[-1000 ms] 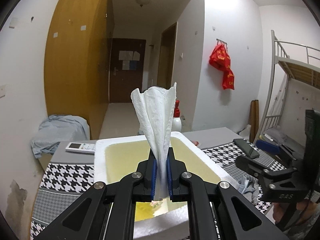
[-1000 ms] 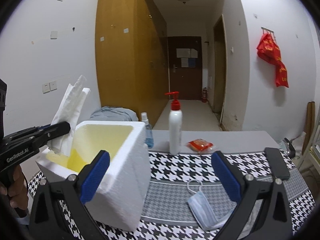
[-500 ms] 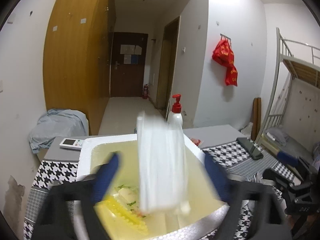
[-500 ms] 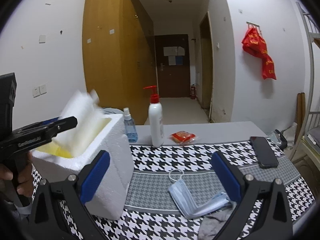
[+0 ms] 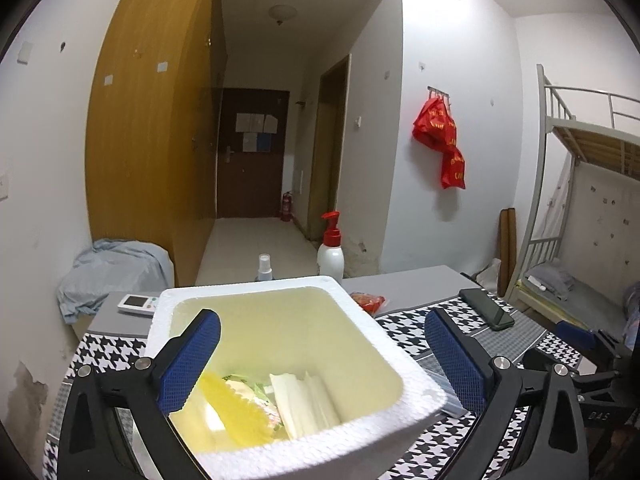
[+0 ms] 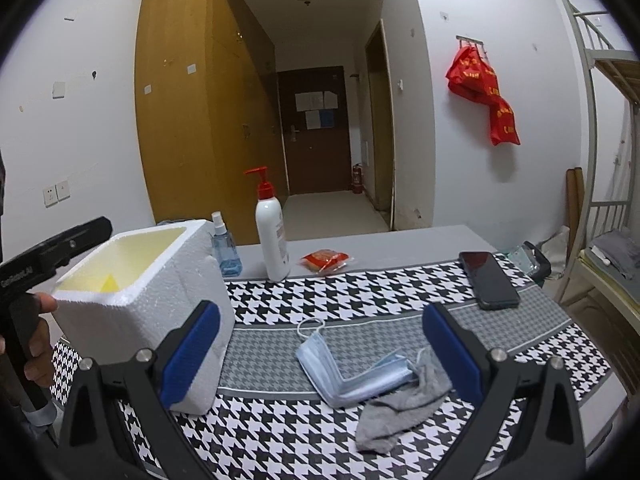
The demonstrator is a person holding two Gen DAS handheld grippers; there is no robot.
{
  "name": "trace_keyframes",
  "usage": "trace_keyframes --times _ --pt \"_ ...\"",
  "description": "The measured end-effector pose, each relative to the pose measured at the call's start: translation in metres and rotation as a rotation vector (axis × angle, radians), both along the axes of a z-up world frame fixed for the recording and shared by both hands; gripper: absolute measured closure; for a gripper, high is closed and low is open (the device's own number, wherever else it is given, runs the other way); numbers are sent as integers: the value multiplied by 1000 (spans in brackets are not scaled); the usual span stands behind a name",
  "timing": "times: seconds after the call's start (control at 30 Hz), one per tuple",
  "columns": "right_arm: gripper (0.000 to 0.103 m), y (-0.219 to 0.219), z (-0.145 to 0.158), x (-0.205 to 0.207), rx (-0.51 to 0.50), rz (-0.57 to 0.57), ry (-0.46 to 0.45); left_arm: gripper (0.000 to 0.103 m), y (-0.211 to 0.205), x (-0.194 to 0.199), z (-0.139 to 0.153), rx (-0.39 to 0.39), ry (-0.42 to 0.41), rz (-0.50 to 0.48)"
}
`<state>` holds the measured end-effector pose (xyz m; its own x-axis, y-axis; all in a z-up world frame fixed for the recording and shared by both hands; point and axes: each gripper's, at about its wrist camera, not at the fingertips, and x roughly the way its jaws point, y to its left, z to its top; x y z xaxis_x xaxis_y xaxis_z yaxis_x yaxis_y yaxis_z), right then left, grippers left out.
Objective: Organize soft objects
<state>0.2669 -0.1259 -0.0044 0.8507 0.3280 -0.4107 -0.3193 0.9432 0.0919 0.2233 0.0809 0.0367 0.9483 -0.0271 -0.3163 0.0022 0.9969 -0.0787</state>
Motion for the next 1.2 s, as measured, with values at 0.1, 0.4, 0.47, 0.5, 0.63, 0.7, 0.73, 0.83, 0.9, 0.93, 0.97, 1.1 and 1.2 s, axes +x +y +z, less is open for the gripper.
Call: trace_keyframes --times 0.1,0.4,0.47,0.5,0.63,0.7,0.73,0.83,0.9,0.93,0.97,1.1,1.2 --pt "1 -2 0 -4 0 0 0 1 -6 -6 2 15 -6 0" --pt "1 -17 7 -18 12 -3 -21 1 -20 -28 8 19 -34 9" --pt "1 -23 8 -22 22 -8 -25 1 -23 -32 10 24 -41 10" --pt "1 -25 8 -24 24 -10 -26 1 -25 -34 11 30 -45 11" --pt "1 -33 10 -32 30 -13 -36 1 -32 -41 13 34 -49 9" --pt "1 -36 11 -33 34 -16 -38 1 -35 -45 13 33 -51 8" --pt "1 -38 11 -34 36 -18 -38 1 -35 -46 13 33 -52 8" --pt "1 -44 12 -38 42 -19 -44 1 -37 -51 13 30 -55 9" --pt "1 -49 13 -41 44 -18 -49 1 -38 -52 13 31 -54 10" --pt "1 -50 13 -42 44 -17 -51 1 -39 -54 13 33 -56 11" --pt "1 -52 13 -43 44 -16 -52 1 -40 -56 12 35 -58 10" --pt "1 -58 10 -47 50 -14 -51 1 -49 -61 7 49 -53 12" --pt "1 -62 7 -50 55 -16 -50 1 -53 -65 1 46 -53 14"
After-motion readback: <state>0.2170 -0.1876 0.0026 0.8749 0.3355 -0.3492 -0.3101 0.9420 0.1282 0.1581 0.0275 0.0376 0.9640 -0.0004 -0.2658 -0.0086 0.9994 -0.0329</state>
